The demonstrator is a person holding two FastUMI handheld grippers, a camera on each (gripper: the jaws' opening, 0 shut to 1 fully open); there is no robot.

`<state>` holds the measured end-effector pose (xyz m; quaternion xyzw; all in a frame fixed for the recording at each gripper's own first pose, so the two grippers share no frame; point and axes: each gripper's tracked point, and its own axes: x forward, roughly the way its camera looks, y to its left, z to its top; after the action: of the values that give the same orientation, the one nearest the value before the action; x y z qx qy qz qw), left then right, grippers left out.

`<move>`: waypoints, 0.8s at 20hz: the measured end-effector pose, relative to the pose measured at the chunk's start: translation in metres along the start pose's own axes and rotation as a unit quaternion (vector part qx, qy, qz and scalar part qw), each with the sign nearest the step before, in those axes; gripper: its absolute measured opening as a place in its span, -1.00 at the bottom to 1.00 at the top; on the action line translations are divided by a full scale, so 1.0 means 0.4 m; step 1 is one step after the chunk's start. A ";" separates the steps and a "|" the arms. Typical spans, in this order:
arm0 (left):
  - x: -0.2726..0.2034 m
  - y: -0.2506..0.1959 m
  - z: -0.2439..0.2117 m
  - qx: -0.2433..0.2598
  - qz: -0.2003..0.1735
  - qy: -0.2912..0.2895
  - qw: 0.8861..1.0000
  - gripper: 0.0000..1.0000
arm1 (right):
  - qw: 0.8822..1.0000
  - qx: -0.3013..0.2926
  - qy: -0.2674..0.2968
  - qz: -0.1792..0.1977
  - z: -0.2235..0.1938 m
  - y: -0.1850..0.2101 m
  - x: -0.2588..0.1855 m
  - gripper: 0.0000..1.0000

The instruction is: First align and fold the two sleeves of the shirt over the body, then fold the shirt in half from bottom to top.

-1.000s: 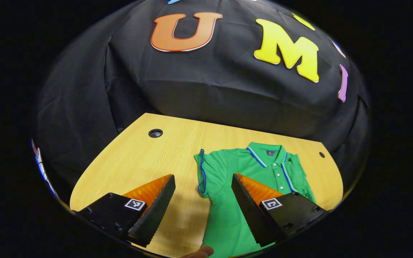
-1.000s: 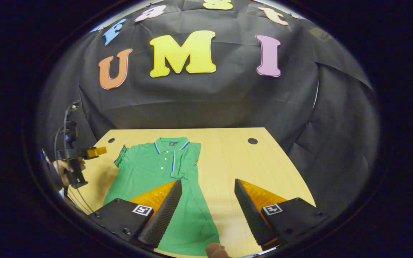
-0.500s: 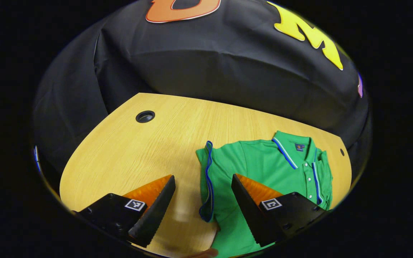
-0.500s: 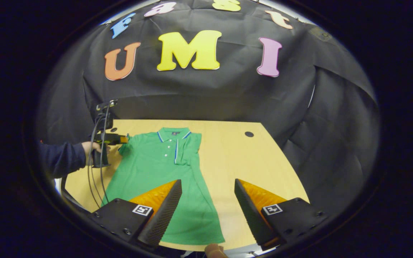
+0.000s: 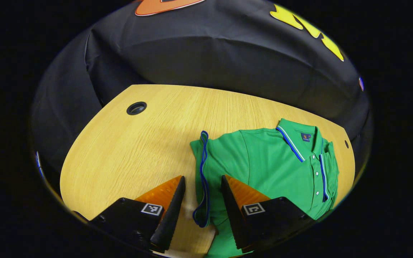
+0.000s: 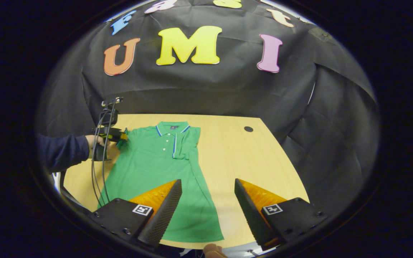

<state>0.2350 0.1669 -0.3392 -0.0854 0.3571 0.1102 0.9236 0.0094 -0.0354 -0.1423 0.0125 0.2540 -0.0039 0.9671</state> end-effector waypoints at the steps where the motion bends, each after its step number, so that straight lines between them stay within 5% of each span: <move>1: 0.001 0.003 0.001 0.003 0.001 0.001 1.000 0.31 | 1.000 0.002 0.001 -0.002 0.001 -0.004 0.003 0.91; 6: 0.001 0.011 -0.001 0.020 0.001 0.010 1.000 -0.22 | 1.000 -0.003 -0.004 -0.002 0.009 -0.006 0.015 0.91; 7: -0.002 0.009 -0.004 0.024 -0.002 0.013 1.000 -0.12 | 1.000 -0.006 -0.004 -0.001 0.011 -0.005 0.012 0.91; 8: -0.001 0.007 -0.004 0.027 -0.003 0.015 1.000 -0.41 | 1.000 -0.008 -0.005 0.001 0.009 -0.002 0.014 0.91; 10: -0.003 0.005 -0.004 0.029 -0.001 0.018 0.999 -0.68 | 1.000 -0.012 -0.005 0.003 0.007 -0.002 0.006 0.91; 16: -0.022 -0.005 -0.006 0.016 0.004 0.035 0.999 -0.89 | 1.000 -0.013 -0.016 0.009 0.006 -0.005 -0.017 0.91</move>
<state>0.2275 0.1631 -0.3348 -0.0734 0.3908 0.1052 0.9115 0.0047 -0.0375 -0.1369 0.0025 0.2383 0.0083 0.9711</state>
